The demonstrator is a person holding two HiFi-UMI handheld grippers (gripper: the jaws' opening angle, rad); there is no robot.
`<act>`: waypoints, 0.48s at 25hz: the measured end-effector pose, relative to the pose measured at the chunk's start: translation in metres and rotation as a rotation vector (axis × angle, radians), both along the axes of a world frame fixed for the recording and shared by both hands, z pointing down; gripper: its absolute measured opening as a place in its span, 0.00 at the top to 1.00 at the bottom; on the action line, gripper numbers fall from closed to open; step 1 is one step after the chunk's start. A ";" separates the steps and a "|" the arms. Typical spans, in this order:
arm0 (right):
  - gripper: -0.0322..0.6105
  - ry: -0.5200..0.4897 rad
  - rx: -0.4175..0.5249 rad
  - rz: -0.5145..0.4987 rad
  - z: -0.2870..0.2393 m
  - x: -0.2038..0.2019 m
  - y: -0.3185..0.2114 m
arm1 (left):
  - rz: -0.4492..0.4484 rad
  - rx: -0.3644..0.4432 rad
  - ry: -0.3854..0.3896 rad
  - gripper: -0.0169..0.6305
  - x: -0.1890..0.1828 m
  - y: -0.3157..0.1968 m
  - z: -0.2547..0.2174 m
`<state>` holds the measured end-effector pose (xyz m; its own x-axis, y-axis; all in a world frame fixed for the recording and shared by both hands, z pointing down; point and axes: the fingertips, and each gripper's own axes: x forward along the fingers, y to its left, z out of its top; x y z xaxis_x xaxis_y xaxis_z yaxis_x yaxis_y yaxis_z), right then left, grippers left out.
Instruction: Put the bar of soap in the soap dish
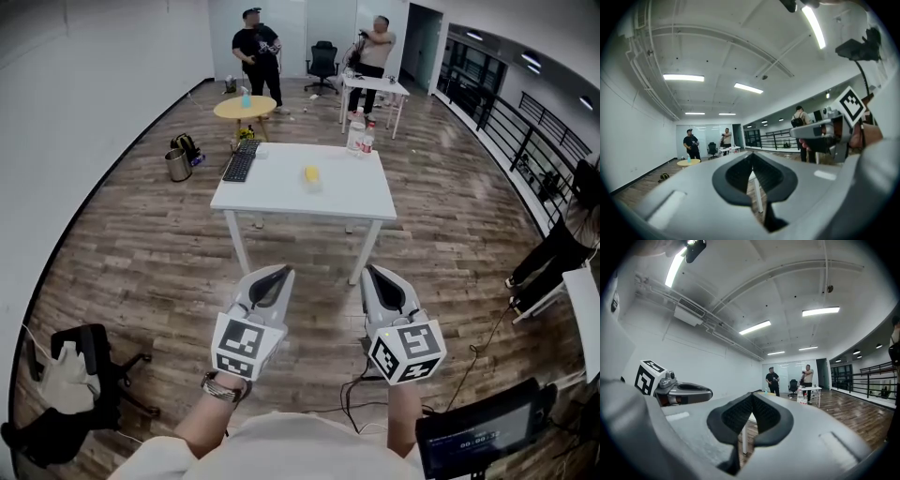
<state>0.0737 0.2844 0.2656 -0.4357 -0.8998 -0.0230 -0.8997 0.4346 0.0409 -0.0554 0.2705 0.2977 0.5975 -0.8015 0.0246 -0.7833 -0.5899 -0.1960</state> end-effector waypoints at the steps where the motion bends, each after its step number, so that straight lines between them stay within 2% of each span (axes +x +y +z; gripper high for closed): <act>1: 0.95 0.003 0.005 -0.001 -0.001 -0.003 -0.001 | 0.004 0.002 -0.001 0.96 -0.001 0.000 0.000; 12: 0.95 0.021 -0.001 0.012 0.001 -0.023 -0.010 | 0.037 0.017 0.009 0.96 -0.010 -0.006 -0.007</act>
<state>0.0509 0.2748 0.2665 -0.4250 -0.9051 -0.0128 -0.9039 0.4236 0.0592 -0.0658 0.2643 0.2906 0.6270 -0.7790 0.0057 -0.7626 -0.6153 -0.1998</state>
